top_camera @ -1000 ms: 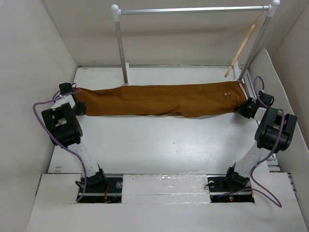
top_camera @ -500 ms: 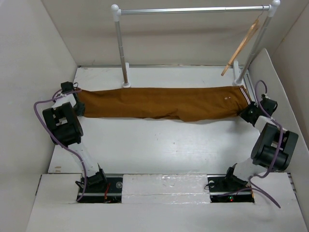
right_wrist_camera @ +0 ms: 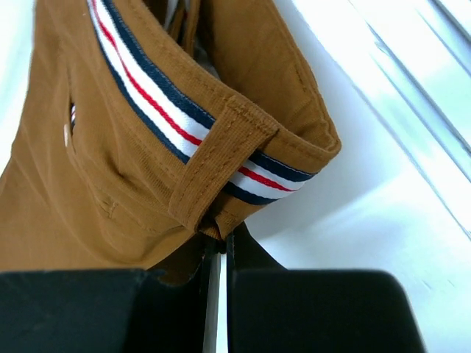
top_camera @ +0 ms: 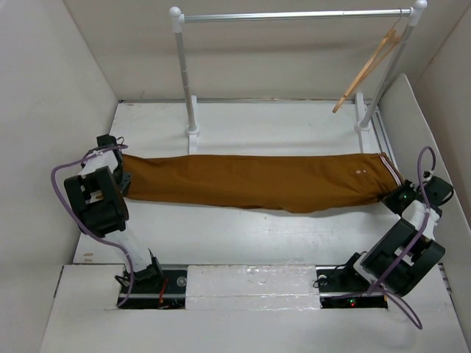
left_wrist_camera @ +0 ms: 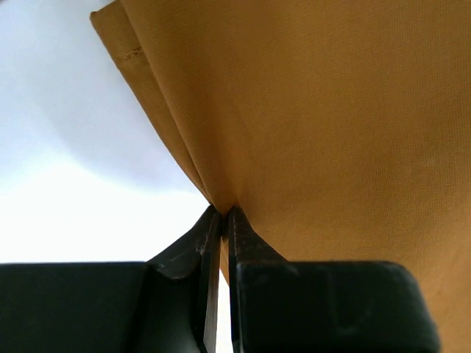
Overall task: Place the trousers on the hanger
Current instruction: Fold the trousers at the center of the board.
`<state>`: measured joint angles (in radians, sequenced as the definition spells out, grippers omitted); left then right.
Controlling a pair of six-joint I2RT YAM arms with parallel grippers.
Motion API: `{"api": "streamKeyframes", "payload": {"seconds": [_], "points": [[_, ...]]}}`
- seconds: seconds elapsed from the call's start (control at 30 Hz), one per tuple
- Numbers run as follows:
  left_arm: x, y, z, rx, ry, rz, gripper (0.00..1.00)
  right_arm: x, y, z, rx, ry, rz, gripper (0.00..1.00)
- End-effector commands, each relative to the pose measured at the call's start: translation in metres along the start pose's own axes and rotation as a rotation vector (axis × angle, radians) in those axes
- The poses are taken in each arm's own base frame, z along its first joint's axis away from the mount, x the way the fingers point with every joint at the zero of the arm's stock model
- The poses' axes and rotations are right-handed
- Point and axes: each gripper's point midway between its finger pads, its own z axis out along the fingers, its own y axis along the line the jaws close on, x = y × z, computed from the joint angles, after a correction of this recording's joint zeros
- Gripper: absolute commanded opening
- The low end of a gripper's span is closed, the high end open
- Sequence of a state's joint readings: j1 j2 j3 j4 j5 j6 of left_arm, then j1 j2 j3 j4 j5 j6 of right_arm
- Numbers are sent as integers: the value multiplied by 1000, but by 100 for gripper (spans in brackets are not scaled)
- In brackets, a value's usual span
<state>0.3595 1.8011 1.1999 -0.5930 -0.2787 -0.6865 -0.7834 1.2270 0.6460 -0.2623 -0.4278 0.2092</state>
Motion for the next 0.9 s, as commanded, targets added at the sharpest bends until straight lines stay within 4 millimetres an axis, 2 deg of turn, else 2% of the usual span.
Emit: {"api": "streamKeyframes", "payload": {"seconds": [0.0, 0.1, 0.17, 0.2, 0.23, 0.27, 0.3, 0.33, 0.37, 0.43, 0.53, 0.63, 0.67, 0.7, 0.73, 0.8, 0.87], "points": [[-14, 39, -21, -84, -122, 3, 0, -29, -30, -20, 102, -105, -52, 0], [11, 53, -27, -79, -78, 7, 0, -26, -42, -34, 162, -76, -66, 0], [16, 60, -32, -84, -74, 7, 0, -30, -37, -35, 148, -81, -58, 0], [18, 64, -35, -98, -70, 10, 2, -34, -32, -35, 126, -88, -52, 0], [15, 63, -39, -95, -76, -1, 16, -38, -24, -35, 84, -94, -47, 2], [12, 62, -44, -82, -81, -9, 22, -52, -17, -35, 54, -129, -43, 8], [16, 58, -47, -58, -57, -10, 23, -55, -9, -32, 23, -122, -46, 17], [10, 52, -54, -34, -61, -26, 35, -55, -7, -27, 1, -105, -26, 44], [8, 49, -60, -13, -65, -40, 48, -68, 3, -24, -36, -137, -38, 60], [10, 41, -71, 39, -32, -38, 68, -69, 5, -19, -54, -113, -16, 74], [6, 30, -85, 93, -39, -52, 69, -80, 5, -22, -39, -144, -14, 79], [16, -11, -109, 226, -70, 33, 62, -74, -8, -23, 37, -133, -15, 81], [24, -25, -117, 276, -72, 69, 62, -70, -13, -22, 58, -131, -13, 81], [43, -53, -131, 367, -78, 136, 62, -66, -18, -21, 78, -132, -6, 81], [55, -64, -136, 406, -75, 165, 61, -49, -25, -16, 95, -106, 14, 81], [69, -91, -141, 493, -60, 183, 56, -42, -38, -12, 129, -114, 35, 82], [72, -102, -129, 490, -41, 186, 52, -33, -43, -5, 133, -86, 39, 82]]}}
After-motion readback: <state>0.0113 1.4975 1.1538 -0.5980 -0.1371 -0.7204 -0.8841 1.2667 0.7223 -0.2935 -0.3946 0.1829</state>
